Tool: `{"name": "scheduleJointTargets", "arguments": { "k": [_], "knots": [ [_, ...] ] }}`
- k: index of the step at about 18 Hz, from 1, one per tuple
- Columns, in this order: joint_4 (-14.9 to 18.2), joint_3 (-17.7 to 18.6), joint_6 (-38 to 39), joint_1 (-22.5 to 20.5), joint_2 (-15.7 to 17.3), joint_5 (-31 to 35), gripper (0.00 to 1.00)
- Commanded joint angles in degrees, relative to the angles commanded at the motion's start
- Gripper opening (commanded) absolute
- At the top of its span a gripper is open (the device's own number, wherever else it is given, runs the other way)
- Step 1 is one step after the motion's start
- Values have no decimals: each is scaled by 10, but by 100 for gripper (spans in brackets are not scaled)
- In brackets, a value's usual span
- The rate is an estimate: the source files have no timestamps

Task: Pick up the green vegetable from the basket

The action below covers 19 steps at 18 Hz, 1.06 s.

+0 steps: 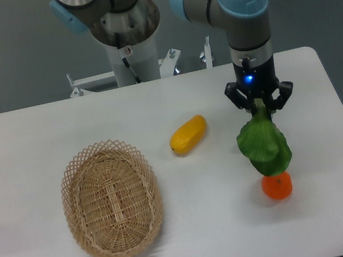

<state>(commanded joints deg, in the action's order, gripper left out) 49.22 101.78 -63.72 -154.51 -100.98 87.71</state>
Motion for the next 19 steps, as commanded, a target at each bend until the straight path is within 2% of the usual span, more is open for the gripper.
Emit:
{"name": "scheduleJointTargets", "arguments": {
  "k": [5, 19],
  "knots": [
    [0, -21, 0, -11, -11, -1, 37],
    [0, -22, -14, -10, -15, -1, 37]
  ]
}}
